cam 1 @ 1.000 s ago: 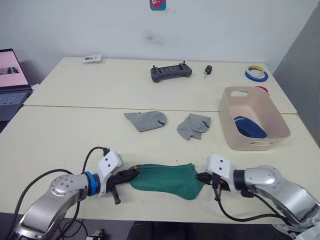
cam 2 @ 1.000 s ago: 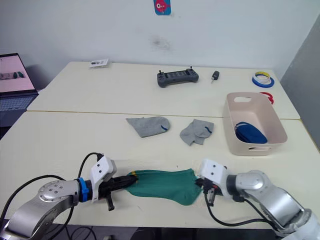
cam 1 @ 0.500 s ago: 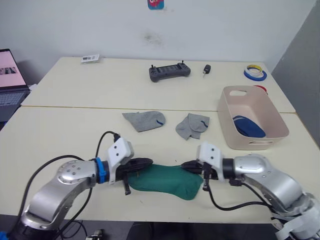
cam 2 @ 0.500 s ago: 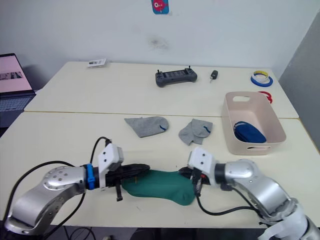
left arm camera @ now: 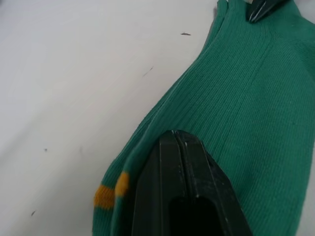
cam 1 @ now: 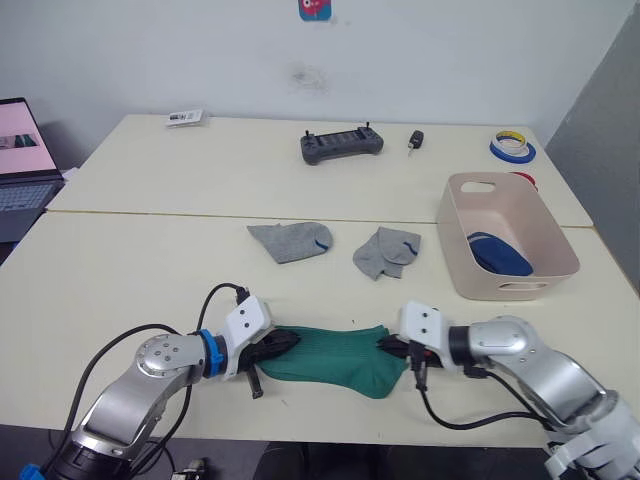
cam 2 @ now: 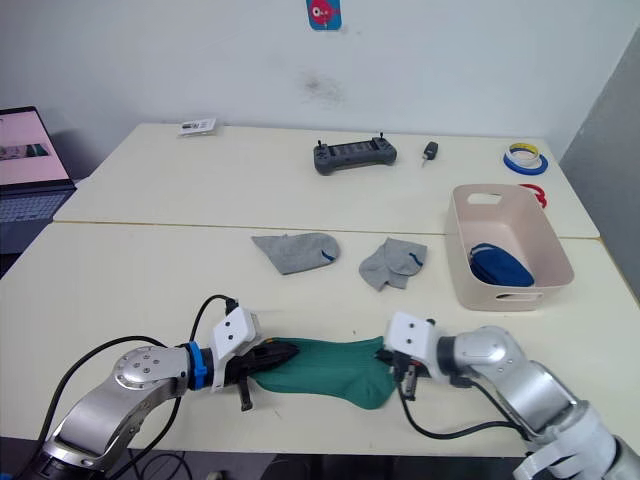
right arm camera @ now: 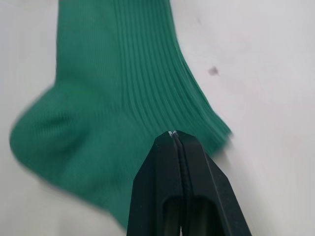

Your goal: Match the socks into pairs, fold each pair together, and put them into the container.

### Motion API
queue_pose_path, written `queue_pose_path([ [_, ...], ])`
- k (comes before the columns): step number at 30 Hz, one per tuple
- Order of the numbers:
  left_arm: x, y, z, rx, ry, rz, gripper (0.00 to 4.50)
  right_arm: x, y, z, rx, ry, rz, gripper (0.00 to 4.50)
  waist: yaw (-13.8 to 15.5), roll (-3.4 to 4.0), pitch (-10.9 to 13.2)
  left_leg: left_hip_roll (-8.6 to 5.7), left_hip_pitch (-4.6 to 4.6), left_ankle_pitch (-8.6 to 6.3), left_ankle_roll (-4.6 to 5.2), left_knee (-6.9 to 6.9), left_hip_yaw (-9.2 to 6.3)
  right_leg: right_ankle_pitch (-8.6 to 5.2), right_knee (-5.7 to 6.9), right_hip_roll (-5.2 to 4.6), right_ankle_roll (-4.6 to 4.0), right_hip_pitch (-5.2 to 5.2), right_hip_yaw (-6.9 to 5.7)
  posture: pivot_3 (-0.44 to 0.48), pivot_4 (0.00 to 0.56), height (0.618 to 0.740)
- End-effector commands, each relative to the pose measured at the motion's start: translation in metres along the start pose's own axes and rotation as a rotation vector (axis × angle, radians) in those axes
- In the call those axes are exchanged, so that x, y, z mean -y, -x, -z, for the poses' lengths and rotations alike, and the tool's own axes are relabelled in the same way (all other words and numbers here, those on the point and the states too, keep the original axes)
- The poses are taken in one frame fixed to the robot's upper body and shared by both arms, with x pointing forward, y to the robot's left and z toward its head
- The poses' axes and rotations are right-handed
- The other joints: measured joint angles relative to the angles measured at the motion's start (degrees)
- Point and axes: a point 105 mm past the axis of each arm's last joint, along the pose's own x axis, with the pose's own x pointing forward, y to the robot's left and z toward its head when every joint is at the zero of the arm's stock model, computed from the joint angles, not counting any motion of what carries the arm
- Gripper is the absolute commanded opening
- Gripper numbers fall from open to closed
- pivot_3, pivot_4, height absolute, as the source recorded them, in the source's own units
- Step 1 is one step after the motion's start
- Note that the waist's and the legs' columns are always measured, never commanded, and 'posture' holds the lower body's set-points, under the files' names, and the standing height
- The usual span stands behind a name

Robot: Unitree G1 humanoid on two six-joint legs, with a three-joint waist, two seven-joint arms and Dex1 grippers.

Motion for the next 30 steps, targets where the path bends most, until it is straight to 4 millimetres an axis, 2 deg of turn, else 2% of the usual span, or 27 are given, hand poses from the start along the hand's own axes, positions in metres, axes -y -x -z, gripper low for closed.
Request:
queue_pose_path([
  [1,0.006,0.013,-0.034,0.109,-0.066,0.065,0.00,-0.005,0.012,-0.035,0.152,0.022,-0.037,0.06,-0.20,-0.02,0.02,0.01,-0.05,0.00,0.00,0.02,0.01,0.00,0.09,0.01,0.00,-0.09,0.02,0.000,0.150,0.740],
  [3,0.013,0.016,-0.041,0.107,-0.100,0.113,0.00,-0.010,0.011,-0.043,0.178,0.029,-0.067,0.06,-0.28,-0.02,0.02,0.04,-0.06,0.00,0.00,0.04,0.01,0.00,0.17,0.03,-0.01,-0.13,0.03,0.000,0.150,0.740],
  [6,0.020,0.011,-0.042,0.086,-0.131,0.153,0.00,-0.022,-0.005,-0.048,0.184,0.040,-0.129,0.06,-0.27,-0.01,0.02,0.04,-0.01,0.00,0.00,0.04,-0.01,-0.01,0.19,0.07,-0.01,-0.09,0.03,0.000,0.150,0.740],
  [11,0.026,0.006,-0.026,0.028,-0.133,0.178,0.00,-0.037,-0.032,-0.050,0.173,0.059,-0.213,0.06,-0.24,-0.01,0.02,0.02,-0.04,0.00,0.00,0.09,0.03,-0.01,0.21,0.09,-0.01,-0.13,0.07,0.000,0.150,0.740],
  [15,0.025,0.003,-0.007,-0.025,-0.156,0.162,0.00,-0.046,-0.041,-0.034,0.106,0.066,-0.266,0.06,-0.17,-0.01,0.02,0.00,-0.07,0.00,0.00,0.16,0.03,-0.01,0.21,0.07,-0.01,-0.13,0.06,0.000,0.150,0.740],
  [18,0.024,0.004,0.000,-0.038,-0.140,0.149,0.00,-0.045,-0.038,-0.023,0.059,0.076,-0.270,0.06,-0.13,-0.01,0.02,0.00,-0.07,0.00,0.01,0.18,0.03,-0.01,0.22,0.06,-0.01,-0.14,0.06,0.000,0.150,0.740],
  [22,0.021,0.006,0.013,-0.077,-0.129,0.130,0.00,-0.036,-0.019,-0.007,0.001,0.072,-0.242,0.06,-0.09,0.00,0.01,0.00,-0.06,-0.01,0.01,0.20,0.01,-0.01,0.22,0.05,-0.01,-0.10,0.04,0.000,0.150,0.740],
  [24,0.020,0.006,0.013,-0.068,-0.132,0.128,0.00,-0.035,-0.010,-0.004,-0.004,0.080,-0.236,0.06,-0.02,-0.01,0.00,-0.02,-0.06,-0.01,0.01,0.22,0.02,-0.01,0.19,0.03,0.00,-0.07,0.03,0.000,0.150,0.740],
  [30,0.021,0.006,-0.025,0.061,-0.150,0.143,0.00,-0.032,0.014,-0.023,0.093,0.014,-0.171,0.06,-0.04,-0.01,0.01,0.01,-0.08,-0.01,0.02,0.26,-0.01,-0.01,0.22,0.04,-0.01,-0.05,0.02,0.000,0.150,0.740],
])
